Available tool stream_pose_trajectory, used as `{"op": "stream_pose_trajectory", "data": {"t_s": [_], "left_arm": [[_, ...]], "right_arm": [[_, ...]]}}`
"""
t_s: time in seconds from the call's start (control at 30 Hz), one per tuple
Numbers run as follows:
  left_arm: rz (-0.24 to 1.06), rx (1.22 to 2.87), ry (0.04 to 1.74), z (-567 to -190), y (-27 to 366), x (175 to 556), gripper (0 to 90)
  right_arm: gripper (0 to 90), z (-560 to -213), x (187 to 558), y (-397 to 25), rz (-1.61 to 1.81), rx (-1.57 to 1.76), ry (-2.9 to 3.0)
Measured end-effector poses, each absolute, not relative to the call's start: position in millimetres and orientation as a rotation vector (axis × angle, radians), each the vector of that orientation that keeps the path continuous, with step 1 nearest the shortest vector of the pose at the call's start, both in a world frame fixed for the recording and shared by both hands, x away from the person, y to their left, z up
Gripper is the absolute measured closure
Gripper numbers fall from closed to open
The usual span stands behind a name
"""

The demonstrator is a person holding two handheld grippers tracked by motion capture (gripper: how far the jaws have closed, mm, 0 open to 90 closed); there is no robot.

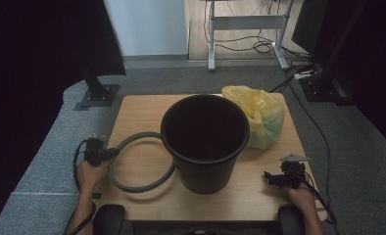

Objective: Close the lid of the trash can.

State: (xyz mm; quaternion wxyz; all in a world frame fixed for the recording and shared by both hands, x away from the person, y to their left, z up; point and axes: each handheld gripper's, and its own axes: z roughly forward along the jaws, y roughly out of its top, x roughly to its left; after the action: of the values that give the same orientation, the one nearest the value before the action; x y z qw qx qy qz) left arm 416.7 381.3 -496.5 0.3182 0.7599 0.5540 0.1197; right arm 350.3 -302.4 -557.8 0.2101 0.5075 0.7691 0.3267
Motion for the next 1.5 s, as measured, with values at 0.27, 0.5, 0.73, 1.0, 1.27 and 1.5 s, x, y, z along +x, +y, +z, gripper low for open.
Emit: {"op": "stream_pose_trajectory", "data": {"t_s": [0.27,0.5,0.73,1.0,1.27,1.5], "left_arm": [[0.294,2.020,1.428,-474,385,417,78.7],[0.293,2.014,1.416,-457,389,417,78.7],[0.281,2.023,1.403,-442,391,419,78.7],[0.264,2.013,1.402,-425,395,421,78.7],[0.259,2.003,1.385,-406,396,422,78.7],[0.264,2.013,1.377,-391,396,425,78.7]], "right_arm": [[0.0,-558,350,-302,0.908,1.409,2.138],[0.0,-558,350,-302,0.907,1.410,2.138],[0.0,-558,350,-302,0.908,1.409,2.138],[0.0,-558,350,-302,0.908,1.409,2.138],[0.0,-558,350,-302,0.908,1.410,2.138],[0.0,-558,350,-302,0.908,1.409,2.138]]}}
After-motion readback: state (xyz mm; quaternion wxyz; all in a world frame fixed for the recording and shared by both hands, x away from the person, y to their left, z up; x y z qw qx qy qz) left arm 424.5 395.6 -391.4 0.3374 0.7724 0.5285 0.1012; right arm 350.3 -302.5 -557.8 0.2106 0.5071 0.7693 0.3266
